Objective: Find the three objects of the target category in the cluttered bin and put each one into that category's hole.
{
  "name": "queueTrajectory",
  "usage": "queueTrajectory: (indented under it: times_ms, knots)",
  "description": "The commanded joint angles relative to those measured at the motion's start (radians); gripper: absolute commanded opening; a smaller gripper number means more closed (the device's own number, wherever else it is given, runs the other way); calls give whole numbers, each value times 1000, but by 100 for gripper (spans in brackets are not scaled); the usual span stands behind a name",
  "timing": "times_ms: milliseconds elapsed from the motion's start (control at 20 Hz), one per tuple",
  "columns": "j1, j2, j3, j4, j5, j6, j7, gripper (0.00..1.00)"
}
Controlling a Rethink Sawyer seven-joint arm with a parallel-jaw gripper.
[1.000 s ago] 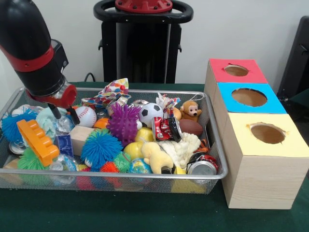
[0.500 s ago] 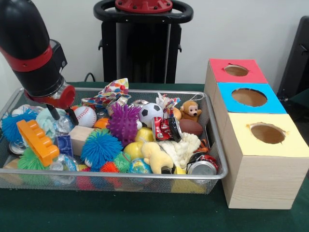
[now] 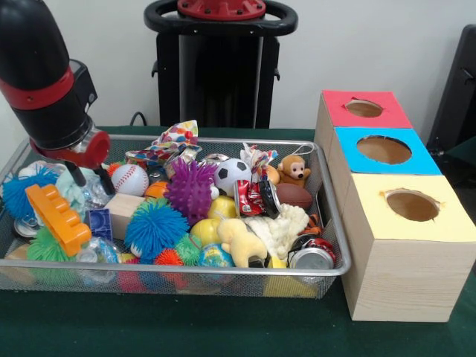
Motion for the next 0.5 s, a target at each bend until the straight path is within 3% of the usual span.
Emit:
queueTrajectory:
  times_ms: [50, 500]
  knots:
    - [-23, 10, 78, -36, -16, 111, -17, 100]
    - [-38, 12, 85, -10, -14, 89, -21, 100]
